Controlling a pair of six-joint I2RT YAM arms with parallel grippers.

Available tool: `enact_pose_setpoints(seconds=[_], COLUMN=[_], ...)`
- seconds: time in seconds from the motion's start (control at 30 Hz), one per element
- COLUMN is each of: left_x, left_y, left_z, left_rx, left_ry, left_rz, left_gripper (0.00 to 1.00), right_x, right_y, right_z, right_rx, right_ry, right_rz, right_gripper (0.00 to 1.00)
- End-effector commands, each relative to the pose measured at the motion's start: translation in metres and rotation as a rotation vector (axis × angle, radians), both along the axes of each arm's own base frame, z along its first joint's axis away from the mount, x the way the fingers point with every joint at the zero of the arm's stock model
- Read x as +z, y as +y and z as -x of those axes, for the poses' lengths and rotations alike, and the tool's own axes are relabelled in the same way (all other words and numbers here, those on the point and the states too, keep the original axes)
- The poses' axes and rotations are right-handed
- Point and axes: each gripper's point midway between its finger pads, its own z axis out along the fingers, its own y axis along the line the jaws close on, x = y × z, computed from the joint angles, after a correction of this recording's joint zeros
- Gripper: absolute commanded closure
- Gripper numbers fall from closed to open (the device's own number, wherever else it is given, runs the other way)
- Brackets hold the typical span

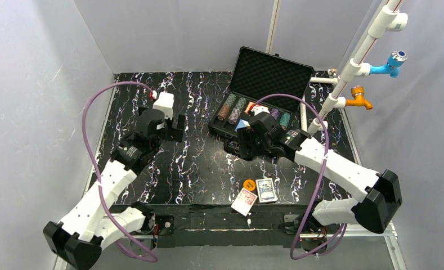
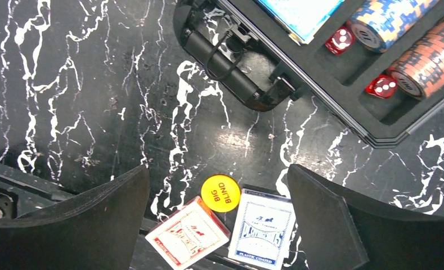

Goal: Pack up texas hold em set

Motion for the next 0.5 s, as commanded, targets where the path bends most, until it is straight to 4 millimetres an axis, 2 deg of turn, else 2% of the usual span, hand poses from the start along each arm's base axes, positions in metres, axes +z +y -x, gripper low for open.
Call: enact_pose_setpoints(seconds=[0.0, 0.27, 0.47], left_x=[-0.001, -0.008, -0.013], left_y=[0.014, 0.015, 0.014], left_z=[0.002, 0.008, 0.008], left_rx=[0.05, 0.038, 0.03], left_ry=[-0.087, -0.068, -0.043], left_rz=[-0.002, -0.006, -0.016], left_gripper=[0.02, 0.02, 0.02], right_x=[0.02, 0.003, -0.011], right_y=[0.021, 0.023, 0.016], right_z=[-0.009, -0.007, -0.003], right_rx=[-0.025, -0.08, -0.141], right_ry=[0.001, 0.039, 0.062], right_rz=[-0.093, -0.032, 0.039], right_gripper=[0.0, 0.0, 0.0])
